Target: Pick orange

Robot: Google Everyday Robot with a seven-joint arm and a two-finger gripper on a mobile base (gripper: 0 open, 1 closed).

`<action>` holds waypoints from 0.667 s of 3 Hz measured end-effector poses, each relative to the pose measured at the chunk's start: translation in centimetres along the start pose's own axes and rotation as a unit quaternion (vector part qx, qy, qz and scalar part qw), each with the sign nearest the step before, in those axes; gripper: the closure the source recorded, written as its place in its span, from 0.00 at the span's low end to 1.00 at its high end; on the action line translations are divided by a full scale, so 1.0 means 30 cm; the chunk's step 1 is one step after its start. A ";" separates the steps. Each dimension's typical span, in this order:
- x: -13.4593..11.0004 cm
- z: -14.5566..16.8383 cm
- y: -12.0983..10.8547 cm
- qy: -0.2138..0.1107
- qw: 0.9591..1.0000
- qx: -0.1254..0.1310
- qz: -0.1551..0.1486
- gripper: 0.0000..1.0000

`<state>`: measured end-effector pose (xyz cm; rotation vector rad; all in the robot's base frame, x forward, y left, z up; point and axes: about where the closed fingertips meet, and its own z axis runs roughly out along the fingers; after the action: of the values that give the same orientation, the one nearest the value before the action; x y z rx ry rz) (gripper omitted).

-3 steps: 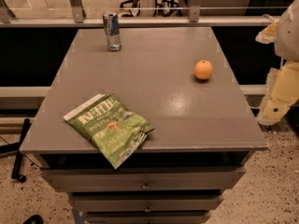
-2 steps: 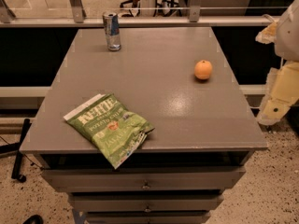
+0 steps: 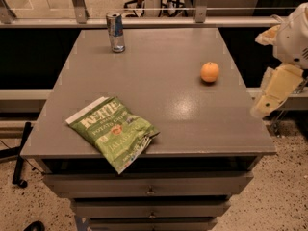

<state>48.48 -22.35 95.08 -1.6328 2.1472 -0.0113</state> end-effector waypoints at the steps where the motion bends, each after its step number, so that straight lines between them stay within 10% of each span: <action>1: 0.000 0.110 -0.110 -0.045 0.999 0.011 0.018 0.00; 2: 0.004 0.227 -0.200 -0.103 0.993 0.010 0.054 0.00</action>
Offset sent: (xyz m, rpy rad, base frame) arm 0.1258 -0.0046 -0.0764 0.4050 -0.0676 -0.0951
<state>56.31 -22.53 90.49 -1.4379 2.0658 0.1596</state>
